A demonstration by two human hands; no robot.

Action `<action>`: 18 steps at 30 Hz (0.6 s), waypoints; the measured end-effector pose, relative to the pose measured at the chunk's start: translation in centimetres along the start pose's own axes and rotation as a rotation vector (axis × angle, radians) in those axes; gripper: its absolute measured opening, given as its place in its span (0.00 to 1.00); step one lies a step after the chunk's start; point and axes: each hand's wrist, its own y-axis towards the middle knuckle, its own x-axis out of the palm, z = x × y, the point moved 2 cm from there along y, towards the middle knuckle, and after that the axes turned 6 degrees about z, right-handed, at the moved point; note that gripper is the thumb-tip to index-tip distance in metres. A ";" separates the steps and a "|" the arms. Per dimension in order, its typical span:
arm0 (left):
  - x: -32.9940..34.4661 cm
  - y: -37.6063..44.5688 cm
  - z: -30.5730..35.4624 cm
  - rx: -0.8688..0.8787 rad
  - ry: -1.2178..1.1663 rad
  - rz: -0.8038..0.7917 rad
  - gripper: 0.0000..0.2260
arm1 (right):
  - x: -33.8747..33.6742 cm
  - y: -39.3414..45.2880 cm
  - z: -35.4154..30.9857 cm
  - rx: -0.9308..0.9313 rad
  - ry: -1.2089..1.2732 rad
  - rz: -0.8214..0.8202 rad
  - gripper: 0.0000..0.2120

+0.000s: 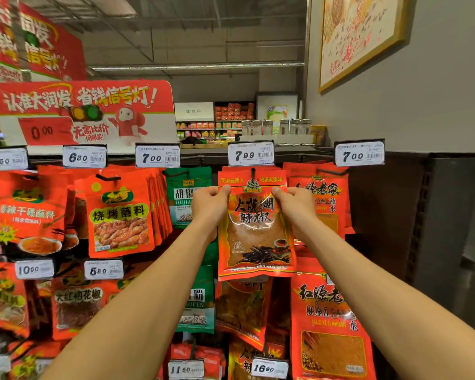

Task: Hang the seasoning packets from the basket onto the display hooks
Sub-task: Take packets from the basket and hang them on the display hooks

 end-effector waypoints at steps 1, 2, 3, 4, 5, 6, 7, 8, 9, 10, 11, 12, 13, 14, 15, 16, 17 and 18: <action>0.3 0.2 0.0 -0.012 0.004 0.020 0.18 | 0.3 0.4 0.0 0.013 -0.011 0.013 0.17; 0.7 0.4 0.0 -0.022 0.005 0.029 0.18 | 0.6 0.9 0.1 0.025 -0.018 0.023 0.18; 1.0 0.6 -0.1 -0.034 0.008 0.034 0.17 | 0.8 1.4 0.2 0.033 -0.030 0.026 0.17; 1.3 0.9 -0.1 -0.049 0.022 0.041 0.16 | 1.1 1.9 0.3 0.041 -0.046 0.023 0.16; 1.7 1.3 -0.2 -0.058 0.047 0.052 0.16 | 1.4 2.5 0.5 0.048 -0.059 0.021 0.16; 2.1 1.8 -0.2 -0.060 0.077 0.066 0.16 | 1.7 3.2 0.7 0.059 -0.067 0.017 0.16; 2.5 2.4 -0.2 -0.061 0.113 0.082 0.16 | 1.9 3.8 0.9 0.076 -0.076 0.006 0.15; 2.8 2.9 0.0 -0.056 0.152 0.098 0.15 | 2.2 4.3 1.0 0.089 -0.091 -0.003 0.13; 3.2 3.4 0.0 -0.048 0.190 0.108 0.15 | 2.3 4.8 0.9 0.089 -0.117 -0.006 0.10; 3.5 3.9 0.0 -0.043 0.223 0.112 0.15 | 2.4 5.2 1.0 0.087 -0.146 -0.001 0.10; 3.8 4.3 -0.1 -0.043 0.245 0.114 0.15 | 2.4 5.5 1.0 0.086 -0.169 0.006 0.14; 4.1 4.8 -0.3 -0.048 0.253 0.116 0.15 | 2.4 5.7 0.9 0.080 -0.186 0.011 0.18; 4.4 5.1 -0.5 -0.056 0.254 0.113 0.14 | 2.4 6.0 0.9 0.075 -0.200 0.013 0.18; 4.7 5.3 -0.7 -0.064 0.255 0.108 0.14 | 2.5 6.2 0.8 0.075 -0.218 0.015 0.16; 4.9 5.4 -0.9 -0.073 0.260 0.104 0.13 | 2.5 6.3 0.7 0.082 -0.229 0.008 0.15; 5.0 5.5 -0.9 -0.082 0.262 0.102 0.13 | 2.6 6.3 0.5 0.089 -0.233 -0.001 0.14; 5.0 5.6 -0.9 -0.093 0.260 0.099 0.13 | 2.6 6.2 0.4 0.107 -0.226 -0.009 0.14; 4.9 5.5 -0.8 -0.099 0.257 0.096 0.12 | 2.5 6.1 0.3 0.126 -0.209 -0.012 0.14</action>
